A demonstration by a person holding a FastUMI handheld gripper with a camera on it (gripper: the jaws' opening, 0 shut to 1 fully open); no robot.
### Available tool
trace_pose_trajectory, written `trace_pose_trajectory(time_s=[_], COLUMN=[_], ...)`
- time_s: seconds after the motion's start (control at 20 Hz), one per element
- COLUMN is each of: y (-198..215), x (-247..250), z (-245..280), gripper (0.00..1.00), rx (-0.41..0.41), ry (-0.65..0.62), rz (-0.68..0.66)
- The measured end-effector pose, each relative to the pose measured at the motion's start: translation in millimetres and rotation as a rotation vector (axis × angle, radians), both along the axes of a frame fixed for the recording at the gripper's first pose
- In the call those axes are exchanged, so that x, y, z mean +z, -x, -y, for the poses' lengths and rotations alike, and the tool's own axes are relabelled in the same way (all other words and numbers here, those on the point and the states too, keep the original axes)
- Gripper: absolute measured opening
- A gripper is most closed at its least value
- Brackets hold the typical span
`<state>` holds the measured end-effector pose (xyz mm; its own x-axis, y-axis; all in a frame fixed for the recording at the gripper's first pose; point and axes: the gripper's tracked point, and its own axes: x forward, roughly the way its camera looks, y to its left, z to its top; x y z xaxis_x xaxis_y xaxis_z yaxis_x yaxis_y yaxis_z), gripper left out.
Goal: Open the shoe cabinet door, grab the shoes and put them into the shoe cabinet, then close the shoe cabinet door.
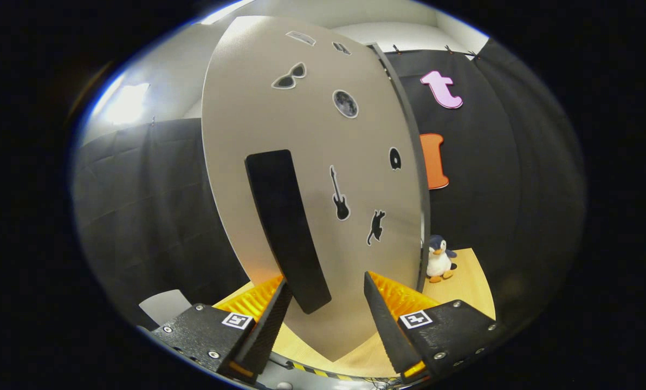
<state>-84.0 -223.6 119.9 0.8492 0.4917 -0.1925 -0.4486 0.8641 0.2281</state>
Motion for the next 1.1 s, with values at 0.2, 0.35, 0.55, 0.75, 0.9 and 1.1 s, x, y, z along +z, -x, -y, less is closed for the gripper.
trace_pose_trajectory(time_s=[0.2,0.35,0.55,0.75,0.9,1.1], y=[-13,-29,-50,-73,-80,-94], x=[-1,0,3,8,8,9], z=[-35,-66,-112,-144,-156,-168], gripper=[0.90,0.93,0.93,0.94,0.94,0.94], rx=[0.010,0.019,-0.006,-0.055,-0.090,-0.104], ry=[0.020,0.037,0.059,0.066,0.045,0.045], rz=[0.021,0.035,0.066,0.087,0.083,0.092])
